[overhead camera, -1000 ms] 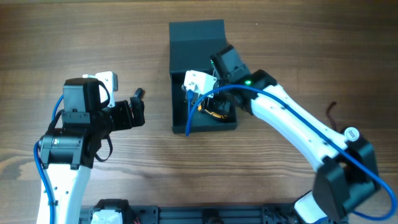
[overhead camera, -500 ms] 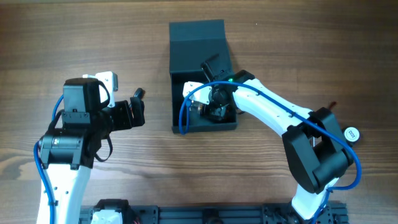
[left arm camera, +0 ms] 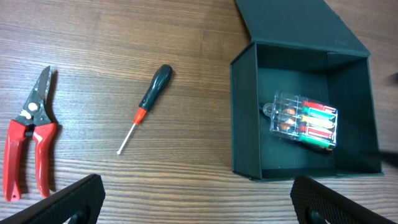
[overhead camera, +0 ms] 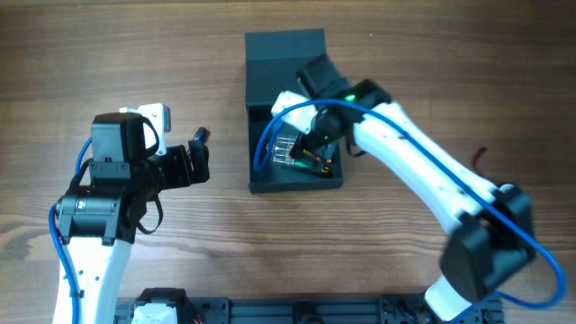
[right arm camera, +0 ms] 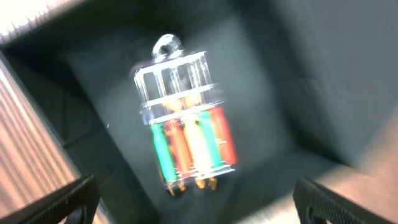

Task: Pack container
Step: 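Carry the screwdriver case into the green box and release, then move the right gripper over the small silver wrench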

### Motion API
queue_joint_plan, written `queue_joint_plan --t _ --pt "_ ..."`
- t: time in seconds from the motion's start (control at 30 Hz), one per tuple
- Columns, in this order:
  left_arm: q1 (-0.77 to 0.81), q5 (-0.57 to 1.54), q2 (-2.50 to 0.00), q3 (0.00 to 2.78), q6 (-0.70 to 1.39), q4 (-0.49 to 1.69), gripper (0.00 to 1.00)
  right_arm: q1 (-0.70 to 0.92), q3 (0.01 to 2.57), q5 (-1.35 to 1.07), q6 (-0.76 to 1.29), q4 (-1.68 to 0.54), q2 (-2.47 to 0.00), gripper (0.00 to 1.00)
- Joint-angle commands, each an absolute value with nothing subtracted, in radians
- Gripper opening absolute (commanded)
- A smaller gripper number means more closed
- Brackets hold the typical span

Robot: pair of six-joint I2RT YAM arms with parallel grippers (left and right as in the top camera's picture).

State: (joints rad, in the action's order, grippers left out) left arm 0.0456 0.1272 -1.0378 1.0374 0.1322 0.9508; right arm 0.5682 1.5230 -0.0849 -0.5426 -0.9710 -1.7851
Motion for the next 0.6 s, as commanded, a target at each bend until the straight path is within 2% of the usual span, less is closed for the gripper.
queue_joint_plan --t 0.0,0.1,0.3,0.43,0.57 --pt "0.041 0.122 -1.036 1.056 0.112 0.952 1.0 0.506 1.669 0.106 -0.304 -1.045 -1.644 1.0" --pt "0.041 0.122 -1.036 1.056 0.112 0.952 1.0 0.415 1.757 0.192 -0.111 -1.127 -1.584 1.0" --pt "0.041 0.122 -1.036 1.056 0.112 0.952 1.0 0.113 1.925 0.153 0.231 -1.429 -1.534 1.0" --pt "0.041 0.122 -1.036 1.056 0.112 0.952 1.0 -0.039 1.927 0.148 0.307 -1.543 -1.502 1.0" --pt "0.041 0.122 -1.036 1.056 0.111 0.952 1.0 -0.109 1.902 0.097 0.313 -1.608 -1.441 1.0"
